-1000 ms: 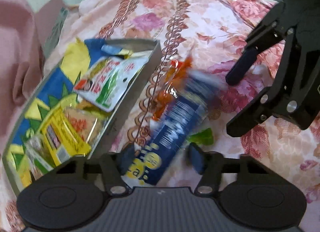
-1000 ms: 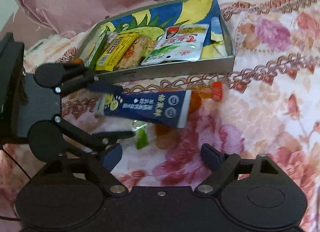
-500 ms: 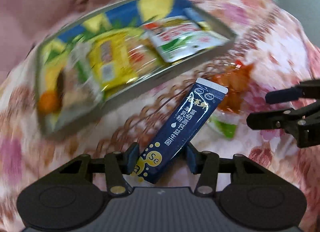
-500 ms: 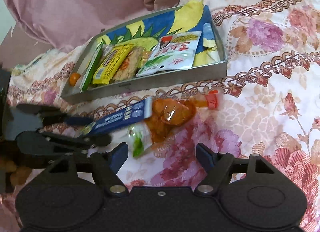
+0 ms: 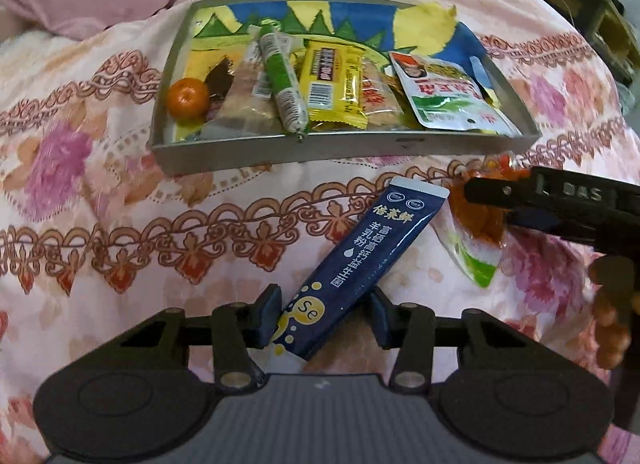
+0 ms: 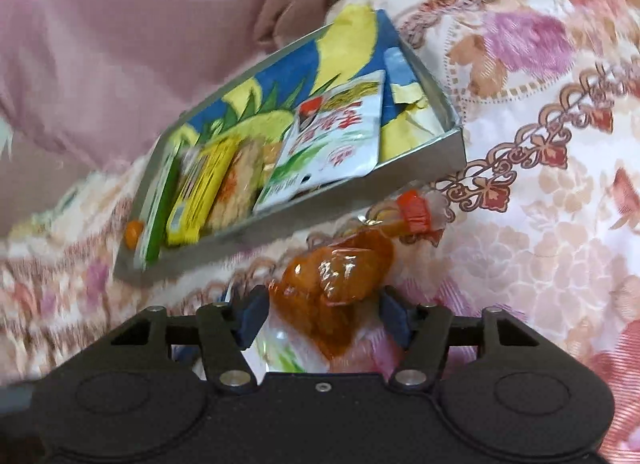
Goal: Organize snacks
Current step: 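Carry the blue tube packet and orange clear packet in both grippers over the tray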
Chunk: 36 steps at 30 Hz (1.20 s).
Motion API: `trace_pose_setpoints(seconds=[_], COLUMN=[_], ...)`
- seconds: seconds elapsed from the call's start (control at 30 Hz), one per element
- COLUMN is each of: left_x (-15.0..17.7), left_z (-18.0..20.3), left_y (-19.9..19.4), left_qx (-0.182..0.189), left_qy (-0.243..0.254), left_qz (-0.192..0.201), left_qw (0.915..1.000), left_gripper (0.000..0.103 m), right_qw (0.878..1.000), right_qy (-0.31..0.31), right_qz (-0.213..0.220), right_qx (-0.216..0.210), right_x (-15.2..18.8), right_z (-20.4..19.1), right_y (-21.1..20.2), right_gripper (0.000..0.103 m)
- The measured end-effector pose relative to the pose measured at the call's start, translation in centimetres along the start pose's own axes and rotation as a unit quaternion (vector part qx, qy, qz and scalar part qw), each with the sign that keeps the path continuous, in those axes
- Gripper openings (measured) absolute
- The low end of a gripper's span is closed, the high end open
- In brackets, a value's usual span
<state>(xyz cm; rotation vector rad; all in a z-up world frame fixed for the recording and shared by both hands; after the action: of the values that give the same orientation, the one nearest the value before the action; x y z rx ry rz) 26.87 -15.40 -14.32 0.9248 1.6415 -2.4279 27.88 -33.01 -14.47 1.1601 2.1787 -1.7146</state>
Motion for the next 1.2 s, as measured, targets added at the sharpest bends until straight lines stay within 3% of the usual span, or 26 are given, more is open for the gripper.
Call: trace_pose_setpoints(seconds=[0.27, 0.57, 0.83, 0.97, 1.2], left_x=[1.1, 3.0, 3.3, 2.6, 0.7], left_z=[0.0, -0.3, 0.1, 0.7, 1.2], left_y=[-0.9, -2.4, -3.2, -4.0, -4.2], left_qx=[0.036, 0.07, 0.087, 0.115, 0.129], left_qy=[-0.058, -0.121, -0.121, -0.127, -0.129], left_qz=[-0.008, -0.012, 0.004, 0.022, 0.055], left_qw=[0.9976, 0.9902, 0.9889, 0.985, 0.9817], left_gripper=[0.046, 0.044, 0.04, 0.038, 0.037], right_qw=[0.999, 0.998, 0.997, 0.997, 0.995], right_qy=[-0.037, -0.062, -0.073, -0.068, -0.063], right_qz=[0.016, 0.0, 0.019, 0.039, 0.07], right_qx=[0.027, 0.033, 0.029, 0.024, 0.017], right_x=[0.3, 2.2, 2.4, 1.6, 0.0], right_z=[-1.0, -1.7, -2.2, -2.1, -2.2], right_y=[0.0, -2.1, -5.1, -6.5, -7.1], right_gripper=[0.06, 0.058, 0.058, 0.058, 0.058])
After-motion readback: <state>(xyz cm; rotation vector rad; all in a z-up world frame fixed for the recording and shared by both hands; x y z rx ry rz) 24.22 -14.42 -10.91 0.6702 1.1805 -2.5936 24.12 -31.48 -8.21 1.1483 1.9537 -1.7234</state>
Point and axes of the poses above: each gripper's, at about its wrist camera, not at the fingertips, and y roughly the way its jaws point, z to its right, x to its underside, the point moved 10 cm from there along y, roughly the way its jaws point, and after that the axes turned 8 degrees about x, right-handed, at the moved point
